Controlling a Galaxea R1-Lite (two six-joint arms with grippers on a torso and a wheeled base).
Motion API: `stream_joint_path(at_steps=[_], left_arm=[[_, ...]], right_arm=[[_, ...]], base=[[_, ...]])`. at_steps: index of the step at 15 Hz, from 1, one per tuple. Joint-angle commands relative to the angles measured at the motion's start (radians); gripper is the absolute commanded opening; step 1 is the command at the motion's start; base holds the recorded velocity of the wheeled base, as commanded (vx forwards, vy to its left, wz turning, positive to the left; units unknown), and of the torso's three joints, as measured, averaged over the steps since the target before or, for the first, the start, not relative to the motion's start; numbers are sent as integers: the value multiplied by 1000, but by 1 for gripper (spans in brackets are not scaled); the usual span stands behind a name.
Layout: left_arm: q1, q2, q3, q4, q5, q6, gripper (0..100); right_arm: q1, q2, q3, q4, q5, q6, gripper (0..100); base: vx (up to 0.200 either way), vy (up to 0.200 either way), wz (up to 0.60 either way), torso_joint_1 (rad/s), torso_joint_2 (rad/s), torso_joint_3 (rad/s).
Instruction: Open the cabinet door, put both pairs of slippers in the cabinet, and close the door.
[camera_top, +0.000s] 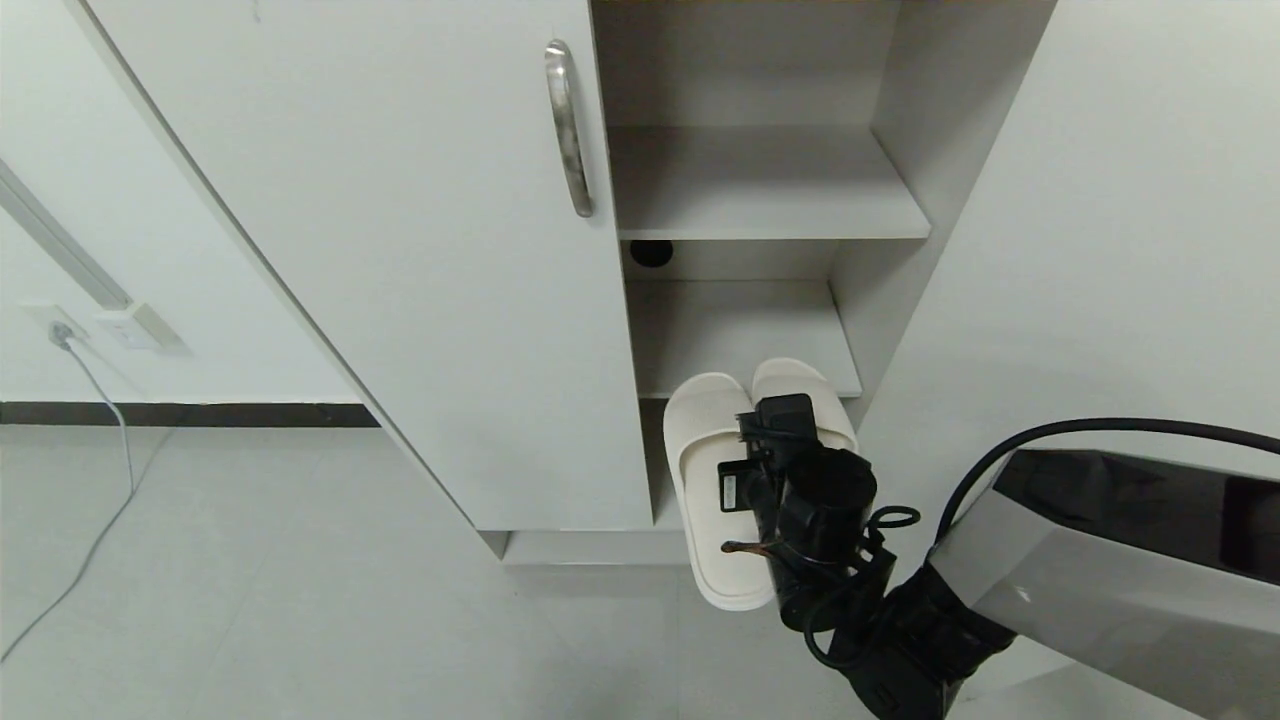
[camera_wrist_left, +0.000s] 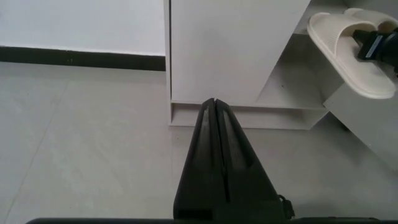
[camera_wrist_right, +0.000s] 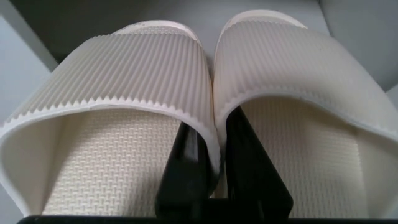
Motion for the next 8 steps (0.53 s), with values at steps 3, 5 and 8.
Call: stream_joint_path(at_steps=[3, 5, 8], left_arm=[[0, 1, 0, 0, 0, 0, 0], [0, 1, 0, 0, 0, 0, 0], [0, 1, 0, 0, 0, 0, 0]], right_arm=[[-10, 22, 0, -21, 3, -14, 0], [-17, 22, -2, -22, 4, -13, 0], [-17, 31, -2, -21, 10, -13, 0]], base=[[0, 0, 0, 0, 0, 0], [0, 0, 0, 0, 0, 0], [0, 0, 0, 0, 0, 0]])
